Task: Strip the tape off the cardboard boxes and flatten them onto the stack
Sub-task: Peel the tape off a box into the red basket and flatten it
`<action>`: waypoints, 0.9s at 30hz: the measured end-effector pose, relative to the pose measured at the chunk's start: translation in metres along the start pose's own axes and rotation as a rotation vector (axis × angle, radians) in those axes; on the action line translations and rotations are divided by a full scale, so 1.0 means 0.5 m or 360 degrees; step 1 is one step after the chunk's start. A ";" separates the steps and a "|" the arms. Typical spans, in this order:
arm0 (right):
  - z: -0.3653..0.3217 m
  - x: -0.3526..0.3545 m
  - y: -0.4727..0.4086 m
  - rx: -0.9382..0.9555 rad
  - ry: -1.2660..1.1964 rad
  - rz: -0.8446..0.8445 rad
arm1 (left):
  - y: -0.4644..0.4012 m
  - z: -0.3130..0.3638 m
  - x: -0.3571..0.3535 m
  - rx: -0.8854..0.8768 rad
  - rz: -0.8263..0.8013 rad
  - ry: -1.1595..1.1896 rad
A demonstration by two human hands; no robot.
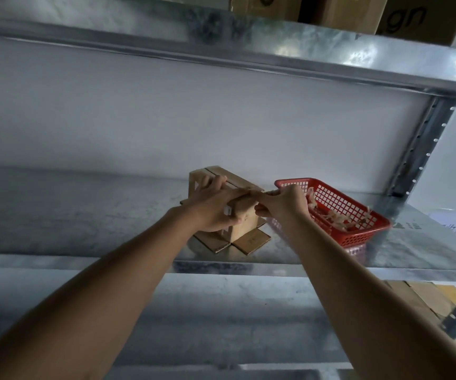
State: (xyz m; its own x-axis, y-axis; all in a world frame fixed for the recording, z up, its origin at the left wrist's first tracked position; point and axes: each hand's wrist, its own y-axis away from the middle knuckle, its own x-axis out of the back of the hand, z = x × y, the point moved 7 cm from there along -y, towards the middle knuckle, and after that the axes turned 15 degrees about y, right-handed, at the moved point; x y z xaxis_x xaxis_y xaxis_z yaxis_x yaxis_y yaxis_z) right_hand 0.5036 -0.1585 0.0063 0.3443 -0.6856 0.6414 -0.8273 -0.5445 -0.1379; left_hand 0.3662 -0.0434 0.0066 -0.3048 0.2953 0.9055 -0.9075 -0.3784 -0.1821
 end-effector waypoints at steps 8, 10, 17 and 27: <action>0.027 -0.040 -0.003 -0.0153 -0.0291 -0.0208 | -0.006 -0.016 -0.013 0.0138 -0.0053 0.0232; 0.039 -0.044 -0.008 -0.0250 -0.0437 -0.0233 | -0.007 -0.020 -0.016 0.0164 -0.0054 0.0280; 0.097 -0.058 0.000 -0.0362 -0.0363 -0.0130 | 0.004 -0.014 -0.016 0.0197 -0.0081 0.0375; 0.018 -0.002 0.037 0.0302 0.0064 0.0510 | 0.003 -0.009 -0.012 0.0160 -0.0027 0.0322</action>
State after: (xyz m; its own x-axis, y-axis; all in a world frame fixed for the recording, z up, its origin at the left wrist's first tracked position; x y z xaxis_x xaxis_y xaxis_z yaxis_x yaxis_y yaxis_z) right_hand 0.4920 -0.1721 -0.0038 0.0604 -0.8181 0.5719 -0.7921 -0.3880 -0.4713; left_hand 0.3654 -0.0417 -0.0005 -0.3505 0.4686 0.8109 -0.8828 -0.4544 -0.1190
